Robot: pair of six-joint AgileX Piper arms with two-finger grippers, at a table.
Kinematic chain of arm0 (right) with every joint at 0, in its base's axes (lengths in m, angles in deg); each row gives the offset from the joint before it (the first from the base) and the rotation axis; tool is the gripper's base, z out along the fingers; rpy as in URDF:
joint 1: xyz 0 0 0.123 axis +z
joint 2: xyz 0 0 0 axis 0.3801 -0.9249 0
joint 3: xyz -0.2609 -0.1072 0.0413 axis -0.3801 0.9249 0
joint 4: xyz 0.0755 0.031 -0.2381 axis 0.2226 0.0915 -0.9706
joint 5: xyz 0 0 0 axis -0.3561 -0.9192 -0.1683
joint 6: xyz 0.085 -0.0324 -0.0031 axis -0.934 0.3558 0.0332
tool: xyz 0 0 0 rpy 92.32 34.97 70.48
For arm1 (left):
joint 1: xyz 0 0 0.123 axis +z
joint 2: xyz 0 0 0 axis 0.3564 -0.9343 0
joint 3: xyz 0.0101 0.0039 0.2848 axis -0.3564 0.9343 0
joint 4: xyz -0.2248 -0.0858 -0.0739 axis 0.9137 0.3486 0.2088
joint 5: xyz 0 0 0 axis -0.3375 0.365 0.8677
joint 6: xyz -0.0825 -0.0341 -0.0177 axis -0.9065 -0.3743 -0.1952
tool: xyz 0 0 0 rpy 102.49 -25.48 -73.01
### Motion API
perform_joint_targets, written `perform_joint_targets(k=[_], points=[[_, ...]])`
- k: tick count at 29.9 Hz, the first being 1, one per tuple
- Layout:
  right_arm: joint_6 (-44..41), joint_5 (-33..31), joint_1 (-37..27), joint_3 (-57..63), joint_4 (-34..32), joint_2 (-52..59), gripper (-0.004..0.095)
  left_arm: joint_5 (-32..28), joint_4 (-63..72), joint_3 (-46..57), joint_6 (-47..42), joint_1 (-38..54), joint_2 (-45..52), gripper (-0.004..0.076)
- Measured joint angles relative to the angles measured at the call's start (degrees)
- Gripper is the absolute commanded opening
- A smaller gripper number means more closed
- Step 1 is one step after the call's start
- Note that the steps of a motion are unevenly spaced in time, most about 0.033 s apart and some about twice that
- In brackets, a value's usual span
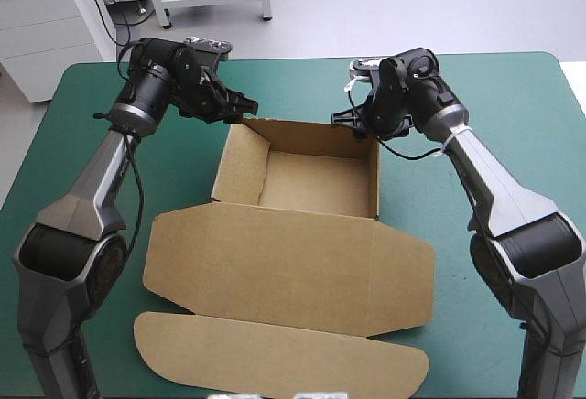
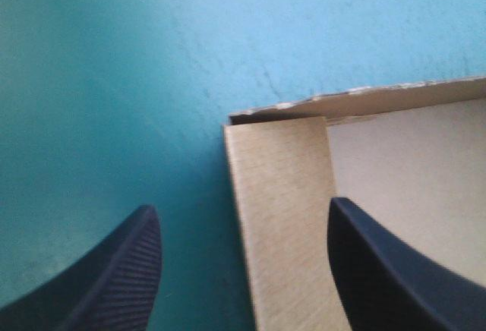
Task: Fold the box
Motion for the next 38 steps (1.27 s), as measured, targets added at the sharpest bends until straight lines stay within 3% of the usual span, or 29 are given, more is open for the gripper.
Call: perform_joint_targets(k=[3,6,8,18,28,33,38], points=[[0.0,0.0,0.0,0.0,-1.0,1.6,0.0483,0.2,-4.2,-0.1,0.0,0.0,2.9,0.0333],[0.0,-0.1,0.0,0.0,-2.0,3.0,0.0483,0.2,-7.4,-0.2,0.0,0.0,6.6,0.0151],[0.0,-0.1,0.0,0.6,-2.2,4.0,0.0483,0.2,-8.4,-0.3,0.1,0.0,9.3,-0.0010],[0.0,-0.2,0.0,8.6,-0.4,6.7,0.0483,0.2,-8.0,4.2,4.2,0.0,26.6,-0.0008],[0.6,0.0,0.0,12.6,2.1,4.0,0.0468,0.2,-8.1,26.9,5.7,0.0,46.4,-0.0008],[2.8,0.1,0.0,12.6,2.8,2.3,0.0380,0.2,-8.7,42.0,5.7,0.0,56.5,-0.0008],[2.3,0.2,0.0,12.6,4.7,0.9,0.0224,0.2,-8.7,54.1,5.1,0.0,65.2,-0.0008]])
